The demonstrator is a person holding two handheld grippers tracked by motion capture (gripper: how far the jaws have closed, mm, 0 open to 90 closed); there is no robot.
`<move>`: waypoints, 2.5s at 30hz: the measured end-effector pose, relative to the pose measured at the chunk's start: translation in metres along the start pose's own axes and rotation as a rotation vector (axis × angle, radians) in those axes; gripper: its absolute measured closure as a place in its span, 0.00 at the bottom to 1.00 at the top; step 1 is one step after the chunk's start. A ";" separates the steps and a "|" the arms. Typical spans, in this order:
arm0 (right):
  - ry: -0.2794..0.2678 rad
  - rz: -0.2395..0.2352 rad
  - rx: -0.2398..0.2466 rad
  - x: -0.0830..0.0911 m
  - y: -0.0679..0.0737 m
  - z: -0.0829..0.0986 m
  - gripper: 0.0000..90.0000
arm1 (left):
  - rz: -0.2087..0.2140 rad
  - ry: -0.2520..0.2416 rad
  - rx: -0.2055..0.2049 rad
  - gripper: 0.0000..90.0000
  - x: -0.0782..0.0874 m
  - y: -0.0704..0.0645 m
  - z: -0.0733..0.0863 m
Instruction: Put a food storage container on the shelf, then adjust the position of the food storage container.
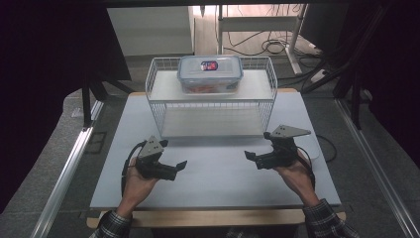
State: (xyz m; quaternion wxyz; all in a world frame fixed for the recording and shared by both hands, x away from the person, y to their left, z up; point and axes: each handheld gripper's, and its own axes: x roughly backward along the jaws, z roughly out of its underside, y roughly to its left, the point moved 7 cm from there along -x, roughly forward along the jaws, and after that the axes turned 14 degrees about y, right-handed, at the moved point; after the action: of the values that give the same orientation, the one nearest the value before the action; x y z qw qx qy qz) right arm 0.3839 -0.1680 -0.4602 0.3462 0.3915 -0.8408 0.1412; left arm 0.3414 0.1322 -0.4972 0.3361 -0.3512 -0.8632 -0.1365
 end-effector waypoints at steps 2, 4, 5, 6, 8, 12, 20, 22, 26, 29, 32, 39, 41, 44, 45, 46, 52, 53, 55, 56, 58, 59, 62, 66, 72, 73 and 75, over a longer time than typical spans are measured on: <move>0.002 0.000 -0.001 0.000 0.001 0.002 0.01 | 0.000 0.010 0.002 0.02 -0.002 -0.001 0.006; 0.006 0.004 0.001 -0.002 0.004 0.010 0.01 | -0.012 0.022 0.002 0.02 -0.004 -0.002 0.014; 0.006 0.004 0.001 -0.002 0.004 0.010 0.01 | -0.012 0.022 0.002 0.02 -0.004 -0.002 0.014; 0.012 0.007 -0.002 -0.004 0.005 0.015 0.02 | -0.020 0.030 -0.001 0.02 -0.005 -0.002 0.018; 0.017 0.010 -0.010 -0.006 0.006 0.021 0.02 | -0.026 0.036 0.003 0.02 -0.006 -0.003 0.023; 0.024 0.014 -0.012 -0.009 0.008 0.028 0.02 | -0.029 0.048 0.010 0.02 -0.008 -0.003 0.033; 0.043 0.025 0.014 -0.014 0.011 0.047 0.02 | -0.031 0.074 0.041 0.01 -0.011 -0.001 0.052; 0.051 0.024 0.013 -0.016 0.011 0.051 0.02 | -0.029 0.077 0.046 0.01 -0.011 -0.001 0.054; 0.076 0.021 0.010 -0.021 0.008 0.059 0.02 | -0.028 0.112 0.042 0.01 -0.017 0.000 0.063; 0.090 0.036 0.013 -0.024 0.005 0.062 0.02 | -0.033 0.124 0.035 0.01 -0.020 0.001 0.065; 0.098 0.038 -0.006 -0.025 0.002 0.064 0.02 | -0.038 0.124 0.030 0.01 -0.021 0.001 0.065; 0.086 0.073 -0.057 -0.017 -0.006 0.058 0.00 | -0.037 0.117 0.035 0.01 -0.021 0.003 0.066; 0.088 0.079 -0.079 -0.013 -0.011 0.057 0.00 | -0.037 0.113 0.038 0.01 -0.020 0.003 0.066; 0.099 0.131 -0.103 -0.004 -0.025 0.057 0.07 | -0.039 0.110 0.038 0.01 -0.020 0.004 0.065; 0.099 0.131 -0.103 -0.004 -0.025 0.057 0.07 | -0.039 0.110 0.038 0.01 -0.020 0.004 0.065; 0.097 0.140 -0.111 -0.001 -0.028 0.057 0.11 | -0.038 0.111 0.039 0.01 -0.020 0.004 0.065; 0.087 0.213 -0.208 0.022 -0.070 0.066 0.58 | -0.030 0.110 0.047 0.01 -0.021 0.004 0.066; 0.087 0.213 -0.208 0.022 -0.070 0.066 0.58 | -0.030 0.110 0.047 0.01 -0.021 0.004 0.066; 0.088 0.236 -0.227 0.027 -0.084 0.072 0.70 | -0.027 0.110 0.048 0.01 -0.021 0.004 0.066; 0.087 0.248 -0.233 0.030 -0.090 0.074 0.75 | -0.025 0.110 0.048 0.01 -0.021 0.004 0.066; 0.081 0.277 -0.249 0.037 -0.102 0.078 0.86 | -0.024 0.111 0.048 0.02 -0.021 0.004 0.066; 0.072 0.289 -0.257 0.040 -0.107 0.079 0.92 | -0.023 0.111 0.048 0.02 -0.021 0.004 0.066; 0.063 0.355 -0.284 0.054 -0.127 0.084 0.99 | -0.018 0.114 0.051 0.02 -0.022 0.004 0.066; 0.072 0.405 -0.323 0.060 -0.144 0.092 0.99 | -0.016 0.119 0.049 0.02 -0.023 0.004 0.066; 0.086 0.450 -0.357 0.063 -0.165 0.102 0.99 | -0.013 0.120 0.053 0.02 -0.024 0.004 0.066; 0.091 0.456 -0.366 0.063 -0.170 0.105 0.99 | -0.013 0.120 0.053 0.02 -0.024 0.004 0.066; 0.101 0.467 -0.379 0.062 -0.176 0.109 0.99 | -0.012 0.122 0.052 0.02 -0.024 0.004 0.067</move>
State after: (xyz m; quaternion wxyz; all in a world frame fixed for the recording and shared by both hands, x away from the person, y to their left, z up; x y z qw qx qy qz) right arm 0.4369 -0.3733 -0.5017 0.4125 0.1086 -0.9012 0.0768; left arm 0.3249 0.1543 -0.5625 0.3961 -0.3283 -0.8465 -0.1372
